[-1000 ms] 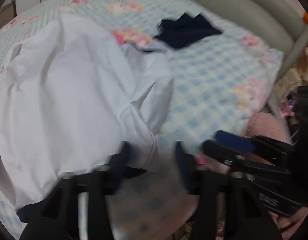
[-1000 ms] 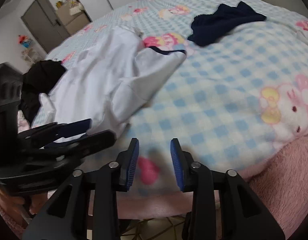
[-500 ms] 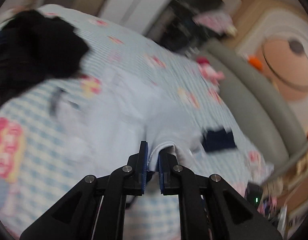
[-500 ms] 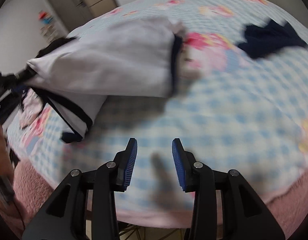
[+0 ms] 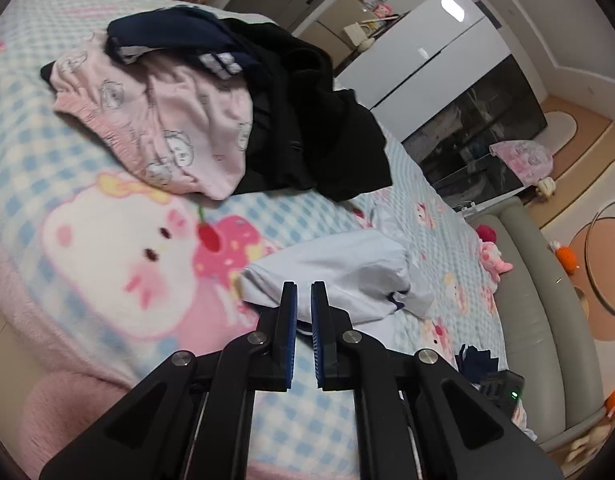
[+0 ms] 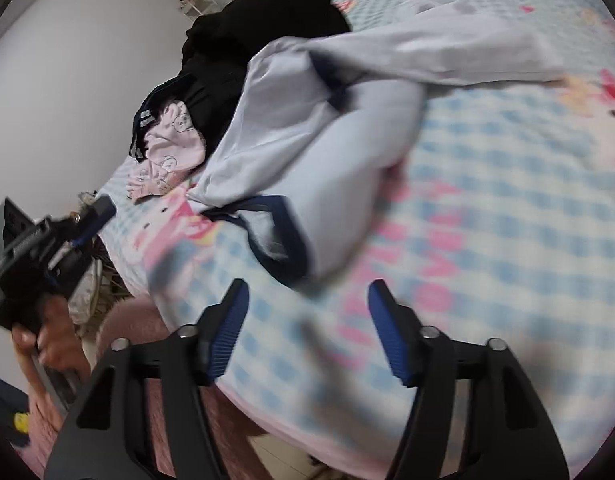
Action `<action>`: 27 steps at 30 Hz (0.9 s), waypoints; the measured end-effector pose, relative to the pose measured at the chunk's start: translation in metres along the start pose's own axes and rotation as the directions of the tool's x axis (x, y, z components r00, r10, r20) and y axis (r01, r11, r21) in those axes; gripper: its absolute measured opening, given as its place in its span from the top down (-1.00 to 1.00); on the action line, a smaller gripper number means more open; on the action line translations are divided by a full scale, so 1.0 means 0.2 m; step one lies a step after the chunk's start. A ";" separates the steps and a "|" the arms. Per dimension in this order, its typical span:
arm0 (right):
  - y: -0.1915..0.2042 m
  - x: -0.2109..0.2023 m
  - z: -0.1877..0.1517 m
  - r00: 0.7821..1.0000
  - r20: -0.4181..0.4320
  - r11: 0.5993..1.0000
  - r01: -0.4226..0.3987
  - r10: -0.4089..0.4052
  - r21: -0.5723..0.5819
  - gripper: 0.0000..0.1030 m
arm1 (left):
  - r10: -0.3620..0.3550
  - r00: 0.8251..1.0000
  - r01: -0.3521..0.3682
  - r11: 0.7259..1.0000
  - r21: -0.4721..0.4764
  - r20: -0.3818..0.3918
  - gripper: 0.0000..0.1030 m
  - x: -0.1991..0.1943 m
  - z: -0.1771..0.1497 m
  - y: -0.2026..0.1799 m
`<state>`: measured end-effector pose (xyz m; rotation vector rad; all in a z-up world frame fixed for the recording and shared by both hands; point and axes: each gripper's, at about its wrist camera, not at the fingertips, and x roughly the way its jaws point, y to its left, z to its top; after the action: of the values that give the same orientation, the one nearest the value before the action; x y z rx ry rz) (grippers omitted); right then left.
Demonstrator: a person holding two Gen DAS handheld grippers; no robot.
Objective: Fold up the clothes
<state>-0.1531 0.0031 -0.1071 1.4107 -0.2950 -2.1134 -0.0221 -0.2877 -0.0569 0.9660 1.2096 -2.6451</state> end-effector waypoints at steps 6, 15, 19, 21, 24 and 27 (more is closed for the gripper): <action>-0.09 -0.03 -0.05 0.998 0.057 0.977 0.001 -0.013 0.211 -0.27 | 0.114 0.982 -0.089 0.982 0.168 -0.149 0.41 0.25 0.04 -0.01; -0.27 -0.09 0.01 0.995 0.050 0.933 -0.097 0.084 0.348 -0.30 | 0.281 0.935 -0.214 0.933 0.288 -0.216 0.01 0.66 0.05 0.02; -0.24 0.12 0.09 0.987 -0.028 0.928 -0.137 0.156 0.347 -0.42 | 0.195 0.953 -0.118 0.944 0.307 -0.234 0.14 0.71 0.04 -0.02; -0.21 0.16 0.13 0.987 -0.014 0.937 -0.148 0.161 0.318 -0.01 | 0.154 0.960 -0.071 0.942 0.329 -0.234 0.68 0.71 0.03 -0.05; -0.15 0.10 0.21 0.992 0.037 0.960 -0.126 0.121 0.251 0.80 | 0.101 0.977 -0.032 0.940 0.340 -0.189 0.80 0.61 0.03 -0.12; -0.12 -0.12 0.25 0.990 0.139 0.983 -0.063 0.040 0.171 0.83 | -0.019 0.984 0.066 0.963 0.263 -0.176 0.82 0.47 0.07 -0.19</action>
<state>-0.2003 0.0291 -0.0792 1.3420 -0.5769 -2.1882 -0.1162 -0.2542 -0.0792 1.2450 0.9223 -2.8638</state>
